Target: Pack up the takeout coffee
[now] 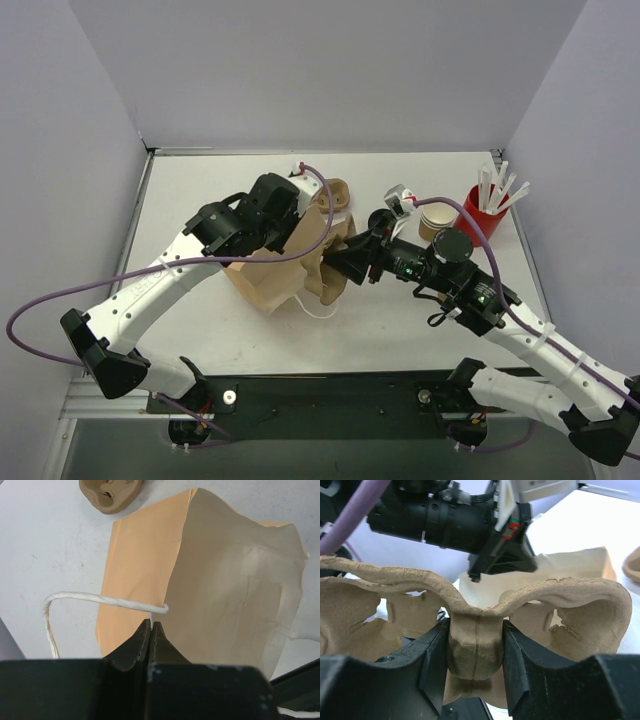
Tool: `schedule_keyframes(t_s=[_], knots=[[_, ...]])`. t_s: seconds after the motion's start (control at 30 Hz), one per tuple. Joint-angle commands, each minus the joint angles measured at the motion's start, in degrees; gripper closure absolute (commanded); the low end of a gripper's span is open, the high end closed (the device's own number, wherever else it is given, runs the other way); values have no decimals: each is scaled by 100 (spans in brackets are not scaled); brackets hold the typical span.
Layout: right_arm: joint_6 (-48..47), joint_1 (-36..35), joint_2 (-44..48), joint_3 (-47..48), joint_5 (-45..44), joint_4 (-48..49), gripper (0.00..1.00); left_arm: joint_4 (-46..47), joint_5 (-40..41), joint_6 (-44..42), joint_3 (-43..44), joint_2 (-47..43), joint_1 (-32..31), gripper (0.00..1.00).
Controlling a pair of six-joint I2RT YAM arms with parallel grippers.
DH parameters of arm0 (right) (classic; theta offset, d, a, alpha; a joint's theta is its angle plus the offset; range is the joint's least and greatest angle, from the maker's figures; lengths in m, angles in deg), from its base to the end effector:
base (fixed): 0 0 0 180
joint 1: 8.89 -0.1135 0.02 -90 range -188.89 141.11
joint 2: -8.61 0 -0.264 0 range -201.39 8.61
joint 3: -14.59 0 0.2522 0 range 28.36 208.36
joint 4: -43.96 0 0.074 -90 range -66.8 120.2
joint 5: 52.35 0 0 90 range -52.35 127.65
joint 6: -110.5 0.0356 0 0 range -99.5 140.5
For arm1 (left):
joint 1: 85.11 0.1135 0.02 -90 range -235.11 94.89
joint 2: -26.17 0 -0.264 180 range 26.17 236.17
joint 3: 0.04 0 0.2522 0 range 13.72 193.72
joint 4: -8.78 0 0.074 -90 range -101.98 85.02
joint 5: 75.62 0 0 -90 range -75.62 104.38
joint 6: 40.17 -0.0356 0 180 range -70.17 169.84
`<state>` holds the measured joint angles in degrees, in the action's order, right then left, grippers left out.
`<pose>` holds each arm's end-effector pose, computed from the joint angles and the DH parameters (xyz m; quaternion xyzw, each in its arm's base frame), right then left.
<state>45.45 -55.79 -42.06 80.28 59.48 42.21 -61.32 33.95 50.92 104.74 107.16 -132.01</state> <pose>0.1273 0.1554 0.4076 -0.2618 0.5700 0.5469 0.5545 0.2026 -0.1990 0.3982 0.2977 0.8672 -0.0050 0.3991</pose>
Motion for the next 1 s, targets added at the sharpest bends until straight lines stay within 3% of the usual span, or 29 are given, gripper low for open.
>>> schedule_keyframes(t_s=[0.0, 0.43, 0.73, 0.83, 0.97], knots=[[396, -83, -170, 81, 823, 1240, 64, 360, -384, 94, -76, -259, -39, 100], [853, -145, -724, -24, 1886, 2129, 64, 167, -805, -73, 205, -329, -30, 100], [907, -162, -1190, -235, 1992, 2622, 65, 123, -1244, -372, 223, -531, -22, 100], [714, -162, -1304, -218, 1887, 2491, 65, 97, -1429, -433, 205, -611, -22, 100], [222, -153, -1427, 36, 1712, 1607, 65, 53, -1474, -451, 197, -681, -4, 100]])
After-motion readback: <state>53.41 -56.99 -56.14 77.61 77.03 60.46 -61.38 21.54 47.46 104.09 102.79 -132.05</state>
